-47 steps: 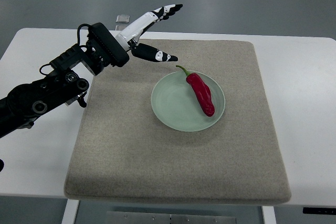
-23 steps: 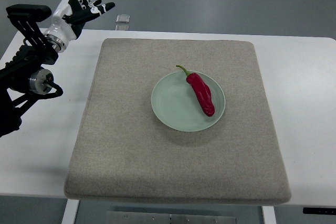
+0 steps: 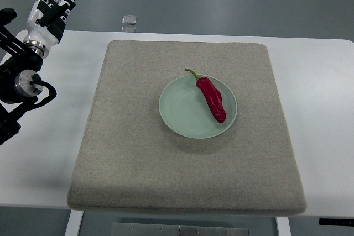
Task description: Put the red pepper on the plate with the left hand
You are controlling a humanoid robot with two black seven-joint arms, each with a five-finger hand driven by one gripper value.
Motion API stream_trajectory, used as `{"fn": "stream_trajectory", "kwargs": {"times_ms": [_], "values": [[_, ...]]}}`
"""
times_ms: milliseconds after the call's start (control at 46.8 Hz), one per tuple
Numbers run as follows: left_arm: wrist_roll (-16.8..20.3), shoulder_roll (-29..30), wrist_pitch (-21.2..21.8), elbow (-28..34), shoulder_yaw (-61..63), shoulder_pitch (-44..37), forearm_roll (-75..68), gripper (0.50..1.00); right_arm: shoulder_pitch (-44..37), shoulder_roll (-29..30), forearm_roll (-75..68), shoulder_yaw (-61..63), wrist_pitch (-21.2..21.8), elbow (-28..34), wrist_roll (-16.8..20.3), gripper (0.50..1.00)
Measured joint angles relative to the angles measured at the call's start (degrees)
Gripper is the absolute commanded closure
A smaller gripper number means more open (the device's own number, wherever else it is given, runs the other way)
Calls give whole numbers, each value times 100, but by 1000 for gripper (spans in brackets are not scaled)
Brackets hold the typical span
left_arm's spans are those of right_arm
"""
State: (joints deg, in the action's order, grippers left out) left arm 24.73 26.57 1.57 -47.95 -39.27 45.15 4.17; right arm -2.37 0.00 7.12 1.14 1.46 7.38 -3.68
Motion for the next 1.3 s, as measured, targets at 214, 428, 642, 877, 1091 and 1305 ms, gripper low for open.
{"fn": "stream_trajectory", "kwargs": {"times_ms": [214, 428, 642, 877, 1091, 1305], "values": [[5, -67, 35, 12, 3, -40, 463, 501, 5, 0, 0, 0, -1, 0, -1, 572], [-8, -121, -37, 10, 7, -164, 524, 501, 8, 0, 0, 2, 42, 0, -1, 572], [-12, -260, -64, -4, 8, -348, 522, 501, 9, 0, 0, 0, -4, -3, -1, 572], [-20, -281, -156, -32, 8, -474, 515, 501, 9, 0, 0, 0, -2, 0, 1, 572], [-21, -283, -200, -51, 8, -542, 514, 501, 7, 0, 0, 3, 7, 0, 1, 572], [-17, -291, -205, -48, 8, -561, 514, 501, -47, 0, 51, 1, 16, 0, -4, 572]]}}
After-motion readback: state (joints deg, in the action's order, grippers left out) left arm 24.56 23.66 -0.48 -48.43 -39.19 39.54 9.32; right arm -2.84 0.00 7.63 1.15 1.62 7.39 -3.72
